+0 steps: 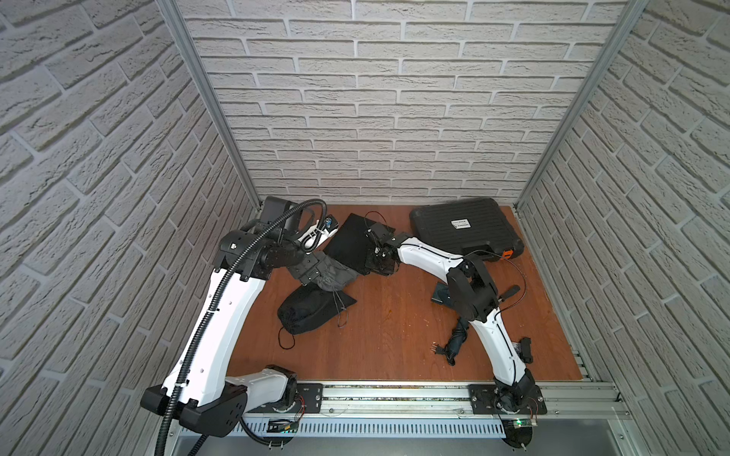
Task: Pack away hair dryers
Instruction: Move the drawstring bag to the center of the board.
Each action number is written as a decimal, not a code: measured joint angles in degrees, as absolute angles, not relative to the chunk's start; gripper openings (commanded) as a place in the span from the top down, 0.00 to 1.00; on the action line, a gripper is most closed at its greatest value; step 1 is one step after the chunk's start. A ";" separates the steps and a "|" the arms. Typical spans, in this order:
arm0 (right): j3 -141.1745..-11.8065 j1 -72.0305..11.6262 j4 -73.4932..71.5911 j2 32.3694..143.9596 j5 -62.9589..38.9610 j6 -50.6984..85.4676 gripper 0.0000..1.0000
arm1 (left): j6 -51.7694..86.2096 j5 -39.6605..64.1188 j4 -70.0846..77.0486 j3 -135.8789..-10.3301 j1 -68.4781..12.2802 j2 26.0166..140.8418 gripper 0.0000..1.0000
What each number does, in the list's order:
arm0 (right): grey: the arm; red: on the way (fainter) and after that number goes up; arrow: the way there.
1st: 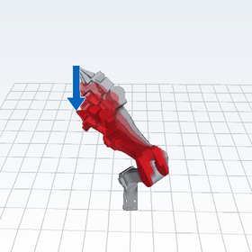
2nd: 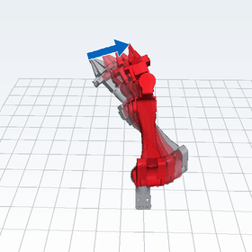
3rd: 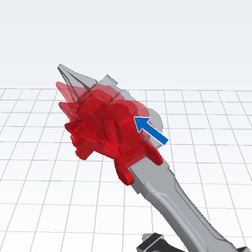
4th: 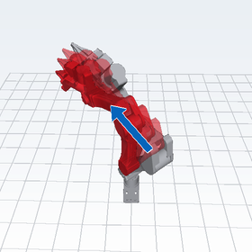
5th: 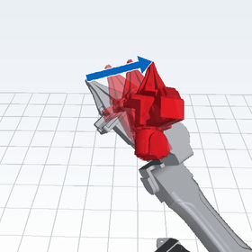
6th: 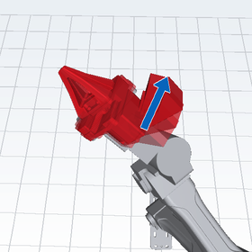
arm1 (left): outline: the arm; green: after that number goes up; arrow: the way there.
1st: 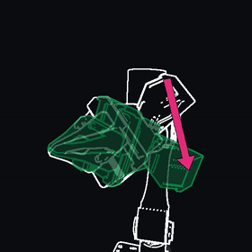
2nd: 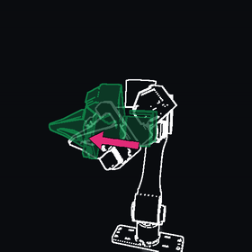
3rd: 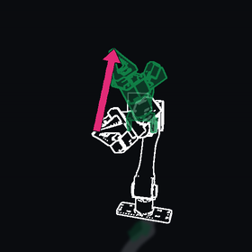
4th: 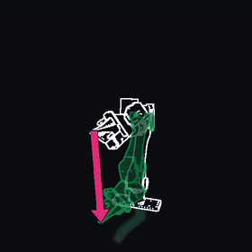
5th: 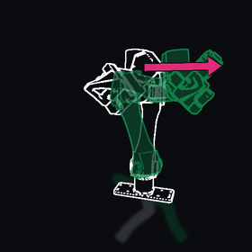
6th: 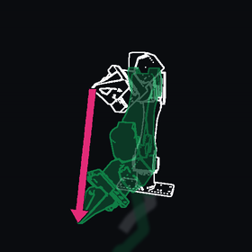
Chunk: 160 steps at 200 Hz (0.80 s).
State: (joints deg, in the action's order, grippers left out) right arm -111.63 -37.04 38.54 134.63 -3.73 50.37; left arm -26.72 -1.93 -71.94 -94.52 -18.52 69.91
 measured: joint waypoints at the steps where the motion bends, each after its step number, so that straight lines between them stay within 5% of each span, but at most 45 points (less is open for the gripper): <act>1: -111.68 -37.06 38.54 134.63 -3.66 50.37 0.56 | -26.72 -1.91 -71.90 -94.48 -18.48 69.89 0.02; 160: -126.98 -38.35 46.68 142.93 -1.87 47.07 0.60 | -26.39 3.97 -68.97 -89.06 -13.34 66.87 0.02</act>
